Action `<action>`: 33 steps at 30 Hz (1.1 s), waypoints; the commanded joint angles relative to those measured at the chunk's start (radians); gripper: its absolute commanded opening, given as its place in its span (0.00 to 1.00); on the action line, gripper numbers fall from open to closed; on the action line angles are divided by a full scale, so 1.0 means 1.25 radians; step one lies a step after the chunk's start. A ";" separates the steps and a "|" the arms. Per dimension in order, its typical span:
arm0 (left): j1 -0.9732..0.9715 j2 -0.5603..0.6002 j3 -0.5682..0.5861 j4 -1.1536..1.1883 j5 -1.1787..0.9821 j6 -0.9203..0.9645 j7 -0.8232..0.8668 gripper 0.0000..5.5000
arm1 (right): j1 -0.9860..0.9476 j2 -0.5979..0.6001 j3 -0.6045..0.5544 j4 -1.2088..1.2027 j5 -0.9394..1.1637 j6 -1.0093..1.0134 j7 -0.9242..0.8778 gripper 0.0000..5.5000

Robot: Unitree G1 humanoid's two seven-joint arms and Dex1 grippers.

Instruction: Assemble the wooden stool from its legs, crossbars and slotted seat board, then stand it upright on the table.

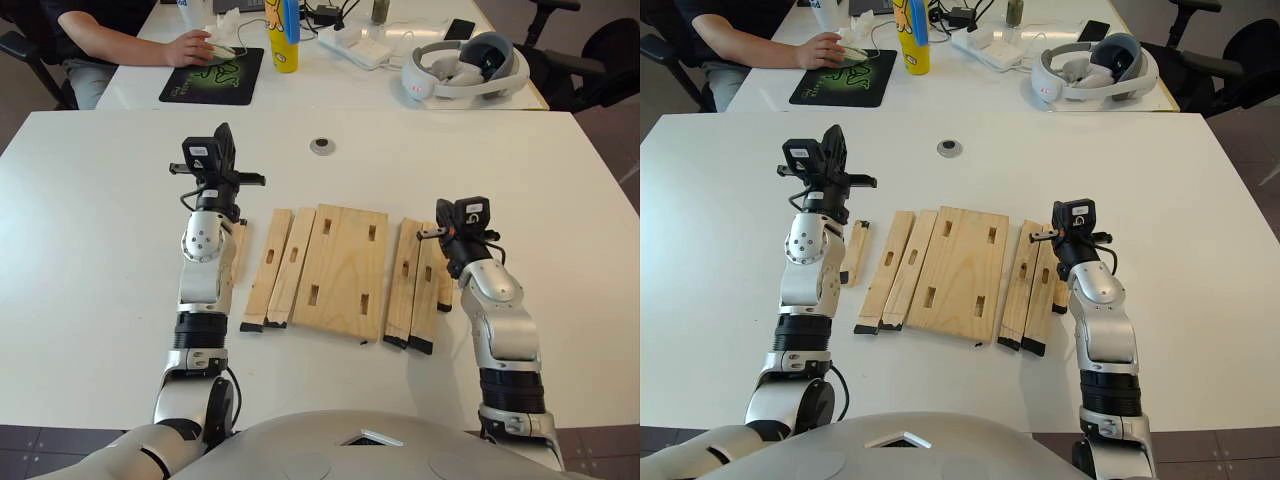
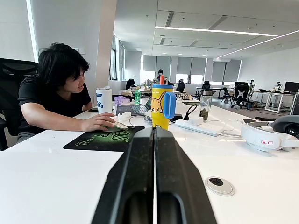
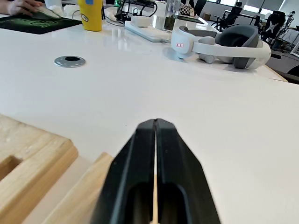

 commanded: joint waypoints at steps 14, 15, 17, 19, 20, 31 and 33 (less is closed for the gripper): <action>0.097 -0.001 -0.008 -0.111 0.010 0.063 0.026 0.00 | 0.177 -0.057 -0.067 -0.166 0.108 0.187 0.078 0.23; 0.101 -0.001 -0.009 -0.116 0.010 0.065 0.026 0.00 | 0.183 -0.057 -0.070 -0.170 0.110 0.193 0.078 0.26; 0.109 -0.002 -0.011 -0.122 0.010 0.069 0.025 0.00 | 0.196 -0.057 -0.074 -0.175 0.116 0.204 0.080 0.31; 0.112 -0.003 -0.013 -0.128 0.010 0.073 0.026 0.00 | 0.198 -0.058 -0.077 -0.177 0.124 0.217 0.083 0.36; 0.113 -0.003 -0.014 -0.131 0.010 0.075 0.026 0.00 | 0.197 -0.059 -0.078 -0.176 0.130 0.224 0.085 0.39; 0.127 -0.006 -0.019 -0.150 0.004 0.089 0.026 0.00 | 0.182 -0.055 -0.102 -0.165 0.146 0.237 0.067 0.42; 0.130 -0.008 -0.021 -0.152 0.003 0.090 0.026 0.00 | 0.167 -0.043 -0.129 -0.156 0.170 0.241 0.063 0.42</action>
